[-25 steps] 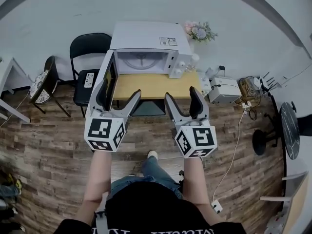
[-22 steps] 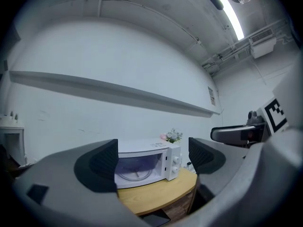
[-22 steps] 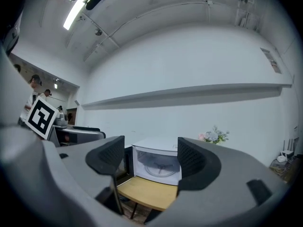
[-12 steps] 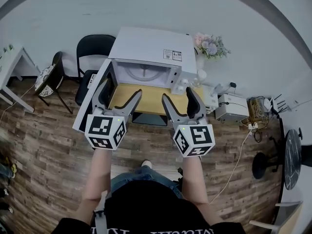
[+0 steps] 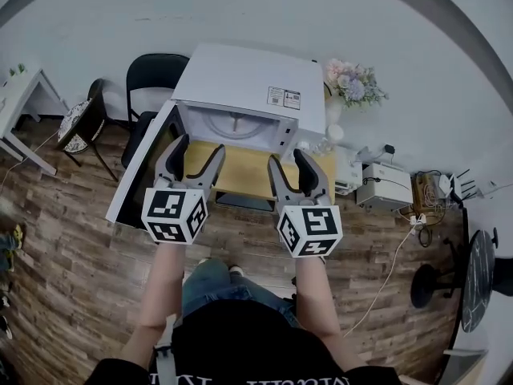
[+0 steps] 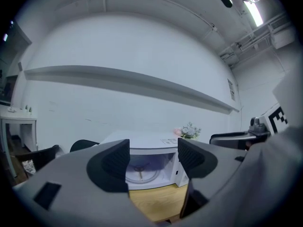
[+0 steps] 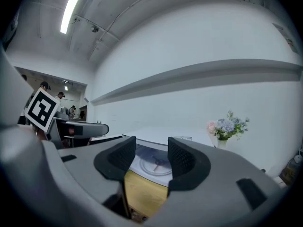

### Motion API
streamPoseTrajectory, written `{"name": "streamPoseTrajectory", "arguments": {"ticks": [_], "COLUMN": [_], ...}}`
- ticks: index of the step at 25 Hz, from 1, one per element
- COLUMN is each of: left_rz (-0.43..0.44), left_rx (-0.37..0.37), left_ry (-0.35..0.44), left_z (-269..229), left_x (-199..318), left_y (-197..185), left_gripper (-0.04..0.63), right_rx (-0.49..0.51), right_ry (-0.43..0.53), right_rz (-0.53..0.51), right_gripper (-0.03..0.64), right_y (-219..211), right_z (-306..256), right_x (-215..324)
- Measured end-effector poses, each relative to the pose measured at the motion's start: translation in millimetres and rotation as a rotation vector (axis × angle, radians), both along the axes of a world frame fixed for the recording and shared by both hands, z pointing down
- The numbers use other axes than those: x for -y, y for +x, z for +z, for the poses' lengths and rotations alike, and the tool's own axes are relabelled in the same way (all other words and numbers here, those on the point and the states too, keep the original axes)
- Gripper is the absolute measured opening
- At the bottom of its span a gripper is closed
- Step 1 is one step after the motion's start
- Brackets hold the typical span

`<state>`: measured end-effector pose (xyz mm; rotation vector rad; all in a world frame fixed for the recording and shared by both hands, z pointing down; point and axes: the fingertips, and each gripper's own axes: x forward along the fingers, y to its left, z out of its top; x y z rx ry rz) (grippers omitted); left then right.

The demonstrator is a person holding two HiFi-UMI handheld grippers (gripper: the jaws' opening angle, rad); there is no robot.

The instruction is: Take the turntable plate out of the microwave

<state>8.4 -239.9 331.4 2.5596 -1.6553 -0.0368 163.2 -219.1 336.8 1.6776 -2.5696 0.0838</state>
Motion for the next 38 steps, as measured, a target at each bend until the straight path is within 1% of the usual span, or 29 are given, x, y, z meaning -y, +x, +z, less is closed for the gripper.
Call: {"name": "streamPoseTrajectory", "arguments": {"ticks": [5, 9, 15, 19, 26, 28, 32, 38], "left_rz": [0.011, 0.037, 0.088, 0.102, 0.126, 0.132, 0.144, 0.126], "left_rx": [-0.001, -0.047, -0.109, -0.134, -0.204, -0.232, -0.316, -0.404], "left_ry": [-0.072, -0.150, -0.279, -0.362, -0.481, -0.515, -0.579, -0.640], "left_z": [27.8, 52.8, 94.5, 123.3, 167.1, 179.4, 198.8, 218.8], "left_x": [16.0, 33.5, 74.7, 97.2, 131.3, 138.6, 155.3, 176.9], "left_y": [-2.6, -1.0, 5.2, 6.2, 9.8, 10.1, 12.7, 10.7], "left_gripper": [0.321, 0.320, 0.316, 0.315, 0.315, 0.315, 0.315, 0.316], "right_rx": [0.023, 0.018, 0.067, 0.080, 0.093, 0.095, 0.107, 0.114], "right_ry": [-0.063, -0.113, -0.190, -0.240, -0.325, -0.342, -0.370, -0.390], "right_rz": [-0.026, -0.033, -0.019, 0.006, 0.028, 0.036, 0.072, 0.111], "right_gripper": [0.217, 0.227, 0.227, 0.227, 0.227, 0.225, 0.221, 0.215], "right_y": [-14.0, -21.1, -27.8, -32.2, -37.4, -38.6, -35.9, -33.7], "right_z": [24.6, 41.9, 68.6, 87.0, 120.8, 130.1, 144.4, 157.8], "right_x": [20.5, 35.0, 70.4, 88.9, 113.3, 116.3, 124.4, 131.4]}}
